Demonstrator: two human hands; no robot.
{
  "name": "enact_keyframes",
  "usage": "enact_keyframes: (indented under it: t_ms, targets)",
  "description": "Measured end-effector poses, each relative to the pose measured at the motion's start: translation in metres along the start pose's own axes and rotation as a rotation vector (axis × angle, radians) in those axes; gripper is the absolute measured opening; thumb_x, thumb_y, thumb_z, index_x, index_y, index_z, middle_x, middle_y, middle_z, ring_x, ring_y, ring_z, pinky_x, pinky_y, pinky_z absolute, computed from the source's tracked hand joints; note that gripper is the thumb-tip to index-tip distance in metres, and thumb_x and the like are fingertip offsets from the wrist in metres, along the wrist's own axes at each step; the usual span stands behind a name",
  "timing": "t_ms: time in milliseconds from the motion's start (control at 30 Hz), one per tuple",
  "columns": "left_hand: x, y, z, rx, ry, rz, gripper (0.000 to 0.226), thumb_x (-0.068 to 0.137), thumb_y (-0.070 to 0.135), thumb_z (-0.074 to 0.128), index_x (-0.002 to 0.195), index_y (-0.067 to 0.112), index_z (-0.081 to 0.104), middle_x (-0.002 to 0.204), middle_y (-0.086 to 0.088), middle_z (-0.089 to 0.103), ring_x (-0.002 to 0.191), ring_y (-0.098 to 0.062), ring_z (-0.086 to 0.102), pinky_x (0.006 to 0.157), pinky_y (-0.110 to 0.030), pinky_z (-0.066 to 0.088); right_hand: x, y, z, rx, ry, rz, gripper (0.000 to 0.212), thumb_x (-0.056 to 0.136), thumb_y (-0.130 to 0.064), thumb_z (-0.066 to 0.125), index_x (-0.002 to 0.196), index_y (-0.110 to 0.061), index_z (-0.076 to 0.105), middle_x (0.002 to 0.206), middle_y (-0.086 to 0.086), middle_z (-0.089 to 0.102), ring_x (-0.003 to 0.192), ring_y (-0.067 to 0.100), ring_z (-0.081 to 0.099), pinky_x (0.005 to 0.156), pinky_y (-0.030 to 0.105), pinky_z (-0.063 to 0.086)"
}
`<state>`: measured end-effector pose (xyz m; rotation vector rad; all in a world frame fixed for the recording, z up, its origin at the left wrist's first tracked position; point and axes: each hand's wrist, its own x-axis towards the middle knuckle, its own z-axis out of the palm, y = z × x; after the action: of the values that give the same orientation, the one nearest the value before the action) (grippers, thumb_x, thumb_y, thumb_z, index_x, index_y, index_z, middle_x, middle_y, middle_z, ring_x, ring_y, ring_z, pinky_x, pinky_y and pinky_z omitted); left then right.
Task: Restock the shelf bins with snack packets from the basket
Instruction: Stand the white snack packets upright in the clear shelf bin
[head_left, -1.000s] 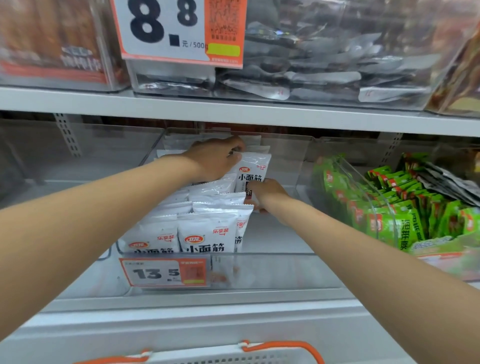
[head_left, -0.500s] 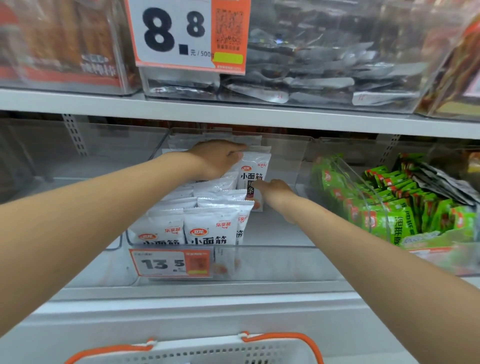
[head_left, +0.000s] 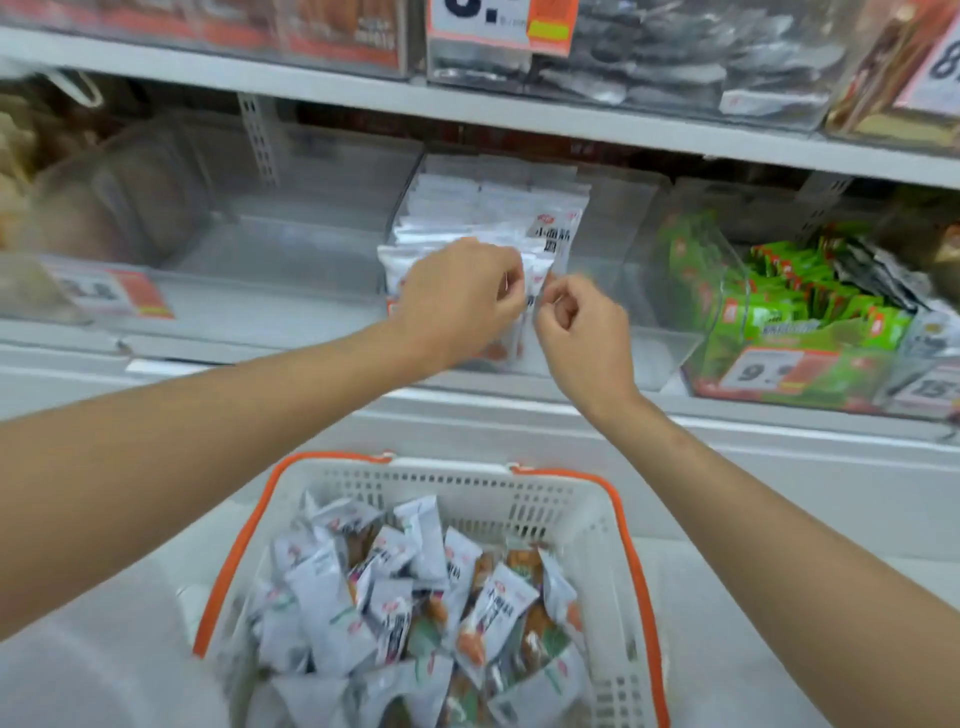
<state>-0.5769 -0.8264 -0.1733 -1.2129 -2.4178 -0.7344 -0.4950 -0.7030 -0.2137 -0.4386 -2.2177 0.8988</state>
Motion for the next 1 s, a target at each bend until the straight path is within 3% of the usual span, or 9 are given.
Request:
enact_keyframes:
  t_ms: [200,367,467,600,700,733,800,867,1000]
  targets:
    - [-0.098,-0.02,0.027,-0.13,-0.431,-0.251,0.016,0.089,0.03,0.054,0.081,0.024,0.066,0.075,0.008,0.063,0.075,-0.019,0.059,0.065,-0.031,0.046,-0.086,0.024,0.039,-0.122,-0.427,0.113,0.005,0.085,-0.015,0.057,0.086,-0.018,0.061,0.061,-0.006,0.054,0.065,0.024,0.056,0.061,0.035,0.045]
    - [-0.156,-0.057,0.059,-0.144,-0.816,-0.34,0.019,0.092,0.023,0.052,0.082,0.019,0.067,0.078,0.009,0.062,0.077,-0.017,0.061,0.068,-0.029,0.047,-0.145,0.092,0.07,-0.419,-1.019,0.253,0.012,0.092,-0.015,0.051,0.092,-0.011,0.063,0.095,0.01,0.067,0.09,0.029,0.063,0.079,0.04,0.053]
    - [-0.171,-0.073,0.074,-0.069,-0.979,-0.323,0.021,0.093,0.023,0.05,0.09,0.017,0.069,0.094,0.008,0.065,0.091,-0.016,0.062,0.079,-0.029,0.049,-0.172,0.134,0.08,-0.607,-1.28,0.362,0.026,0.094,-0.01,0.05,0.117,-0.005,0.062,0.119,0.015,0.062,0.11,0.033,0.06,0.092,0.043,0.052]
    - [-0.17,-0.066,0.086,-0.007,-1.108,-0.258,0.026,0.096,0.023,0.046,0.108,0.014,0.067,0.11,0.002,0.063,0.08,-0.012,0.059,0.075,-0.03,0.048,-0.197,0.169,0.096,-0.618,-1.248,0.572,0.051,0.093,-0.004,0.045,0.144,-0.006,0.04,0.123,0.015,0.061,0.1,0.031,0.063,0.07,0.036,0.047]
    - [-0.17,-0.059,0.09,-0.035,-1.142,-0.243,0.023,0.097,0.024,0.048,0.112,0.02,0.065,0.106,0.008,0.056,0.082,-0.009,0.051,0.076,-0.027,0.044,-0.219,0.187,0.107,-0.612,-1.198,0.733,0.069,0.095,-0.011,0.047,0.153,-0.005,0.009,0.072,0.007,0.053,0.062,0.021,0.051,0.051,0.034,0.037]
    - [-0.171,-0.059,0.09,-0.038,-1.14,-0.241,0.023,0.096,0.025,0.048,0.112,0.021,0.065,0.105,0.01,0.054,0.088,-0.01,0.049,0.081,-0.028,0.045,-0.224,0.19,0.112,-0.624,-1.171,0.719,0.057,0.095,-0.011,0.047,0.146,0.0,0.025,0.066,0.005,0.046,0.061,0.02,0.048,0.05,0.034,0.037]
    - [-0.173,-0.061,0.092,-0.045,-1.141,-0.247,0.023,0.096,0.027,0.048,0.112,0.022,0.064,0.105,0.011,0.052,0.094,-0.01,0.047,0.09,-0.031,0.045,-0.226,0.188,0.116,-0.633,-1.076,0.68,0.007,0.093,-0.008,0.048,0.091,-0.006,0.054,0.065,0.002,0.045,0.069,0.021,0.054,0.056,0.032,0.047]
    - [-0.173,-0.063,0.092,-0.04,-1.141,-0.255,0.022,0.096,0.029,0.05,0.113,0.023,0.064,0.108,0.009,0.055,0.092,-0.01,0.048,0.086,-0.03,0.045,-0.216,0.18,0.12,-0.58,-1.018,0.676,0.026,0.092,-0.004,0.049,0.067,-0.012,0.046,0.065,0.001,0.047,0.069,0.019,0.055,0.056,0.026,0.046]
    - [-0.167,-0.065,0.085,-0.061,-1.156,-0.281,0.025,0.095,0.03,0.054,0.118,0.022,0.06,0.111,0.005,0.055,0.074,-0.003,0.048,0.062,-0.022,0.041,-0.18,0.144,0.105,-0.465,-1.048,0.604,0.033,0.091,0.0,0.052,0.06,-0.009,0.049,0.059,0.004,0.044,0.056,0.018,0.048,0.053,0.03,0.044]
